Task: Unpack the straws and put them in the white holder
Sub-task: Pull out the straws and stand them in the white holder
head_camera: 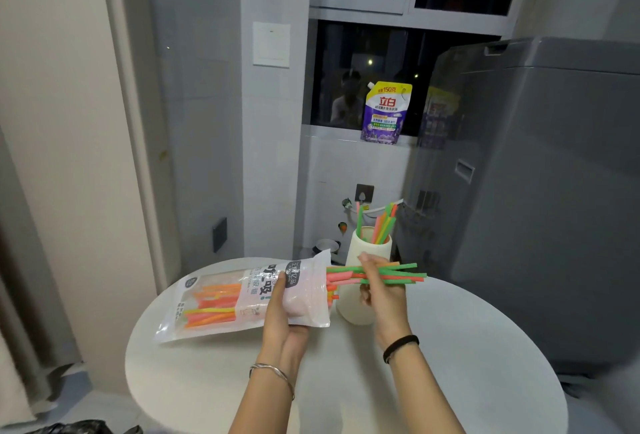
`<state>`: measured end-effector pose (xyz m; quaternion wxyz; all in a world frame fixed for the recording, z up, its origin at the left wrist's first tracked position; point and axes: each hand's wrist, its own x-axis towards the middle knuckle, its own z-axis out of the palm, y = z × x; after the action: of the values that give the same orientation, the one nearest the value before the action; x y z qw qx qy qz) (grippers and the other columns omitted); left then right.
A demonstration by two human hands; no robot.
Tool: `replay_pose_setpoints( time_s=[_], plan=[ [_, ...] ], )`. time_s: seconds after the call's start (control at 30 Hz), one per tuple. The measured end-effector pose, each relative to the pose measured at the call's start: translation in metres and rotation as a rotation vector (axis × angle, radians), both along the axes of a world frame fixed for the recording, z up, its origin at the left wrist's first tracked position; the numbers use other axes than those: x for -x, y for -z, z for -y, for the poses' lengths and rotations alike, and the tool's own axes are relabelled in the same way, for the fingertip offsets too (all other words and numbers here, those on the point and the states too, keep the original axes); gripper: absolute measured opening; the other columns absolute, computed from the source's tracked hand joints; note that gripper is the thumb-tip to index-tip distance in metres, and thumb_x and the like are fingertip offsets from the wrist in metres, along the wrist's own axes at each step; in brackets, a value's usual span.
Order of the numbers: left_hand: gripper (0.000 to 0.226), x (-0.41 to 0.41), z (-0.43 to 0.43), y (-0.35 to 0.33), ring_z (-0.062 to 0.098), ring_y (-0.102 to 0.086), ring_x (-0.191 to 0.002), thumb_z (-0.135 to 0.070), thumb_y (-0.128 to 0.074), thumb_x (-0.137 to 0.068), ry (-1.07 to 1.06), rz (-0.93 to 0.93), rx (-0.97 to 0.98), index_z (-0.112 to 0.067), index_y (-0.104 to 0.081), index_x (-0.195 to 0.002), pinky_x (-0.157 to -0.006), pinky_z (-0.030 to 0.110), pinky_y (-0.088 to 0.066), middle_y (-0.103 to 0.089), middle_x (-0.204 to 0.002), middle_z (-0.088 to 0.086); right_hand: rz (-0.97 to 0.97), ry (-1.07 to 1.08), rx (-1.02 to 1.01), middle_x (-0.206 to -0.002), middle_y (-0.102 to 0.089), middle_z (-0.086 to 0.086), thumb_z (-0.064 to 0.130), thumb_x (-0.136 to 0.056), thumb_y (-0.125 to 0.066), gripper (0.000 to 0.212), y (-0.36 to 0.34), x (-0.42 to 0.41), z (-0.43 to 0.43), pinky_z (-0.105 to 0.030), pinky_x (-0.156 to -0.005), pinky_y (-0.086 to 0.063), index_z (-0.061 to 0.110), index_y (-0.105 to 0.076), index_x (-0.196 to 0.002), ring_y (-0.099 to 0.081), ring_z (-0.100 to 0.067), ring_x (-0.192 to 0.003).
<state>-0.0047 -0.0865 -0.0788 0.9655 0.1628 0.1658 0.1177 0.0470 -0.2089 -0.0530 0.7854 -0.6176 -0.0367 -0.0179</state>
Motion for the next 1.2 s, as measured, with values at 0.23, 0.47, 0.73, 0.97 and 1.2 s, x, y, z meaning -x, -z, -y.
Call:
replay_pose_setpoints(
  time_s=[0.23,0.47,0.73,0.97,1.2],
  plan=[
    [0.045,-0.001,-0.002,0.0,0.034,-0.06,-0.092,-0.032,-0.054,-0.095,-0.019,-0.004,0.066,-0.013,-0.049,-0.136,-0.058,0.046,-0.058,-0.061,-0.127,0.017,0.094,0.128,-0.121,-0.04,-0.045,0.003,0.028,-0.089,-0.059,0.027,-0.011,-0.001,0.007,-0.019,-0.036,-0.031,0.008,-0.063,-0.071,-0.037,-0.009,-0.033],
    [0.023,0.0,0.009,-0.004,0.032,-0.07,-0.072,-0.032,-0.055,-0.095,0.007,0.026,0.094,-0.013,-0.06,-0.108,-0.051,0.042,-0.058,-0.076,-0.08,0.014,0.043,-0.039,-0.029,-0.045,-0.043,0.002,0.025,-0.089,-0.06,0.022,-0.004,0.006,-0.011,-0.017,-0.037,-0.03,0.005,-0.063,-0.078,-0.035,-0.008,-0.034],
    [0.037,-0.011,0.003,-0.009,0.038,-0.06,-0.109,-0.03,-0.057,-0.093,-0.027,-0.042,0.09,-0.015,-0.054,-0.127,-0.051,0.045,-0.059,-0.068,-0.117,0.015,0.2,0.179,-0.054,-0.033,-0.042,0.006,0.024,-0.094,-0.051,0.038,-0.034,-0.02,0.014,-0.018,-0.034,-0.031,0.012,-0.055,-0.057,-0.037,-0.008,-0.029],
    [0.05,-0.021,-0.013,-0.012,0.036,-0.063,-0.097,-0.03,-0.057,-0.094,-0.095,-0.047,0.11,-0.015,-0.047,-0.14,-0.05,0.051,-0.057,-0.065,-0.117,0.015,0.38,0.309,0.02,-0.034,-0.049,0.005,0.029,-0.094,-0.049,0.041,-0.096,-0.058,0.052,-0.015,-0.031,-0.032,0.009,-0.055,-0.058,-0.041,-0.006,-0.026],
    [0.05,-0.028,-0.004,-0.017,0.027,-0.063,-0.084,-0.026,-0.06,-0.092,-0.128,-0.05,0.128,-0.02,-0.048,-0.14,-0.057,0.045,-0.059,-0.065,-0.122,0.009,0.48,0.341,0.137,-0.047,-0.054,0.003,0.03,-0.094,-0.046,0.044,-0.125,-0.076,0.067,-0.02,-0.045,-0.041,0.015,-0.056,-0.054,-0.054,-0.01,-0.044]
  ],
)
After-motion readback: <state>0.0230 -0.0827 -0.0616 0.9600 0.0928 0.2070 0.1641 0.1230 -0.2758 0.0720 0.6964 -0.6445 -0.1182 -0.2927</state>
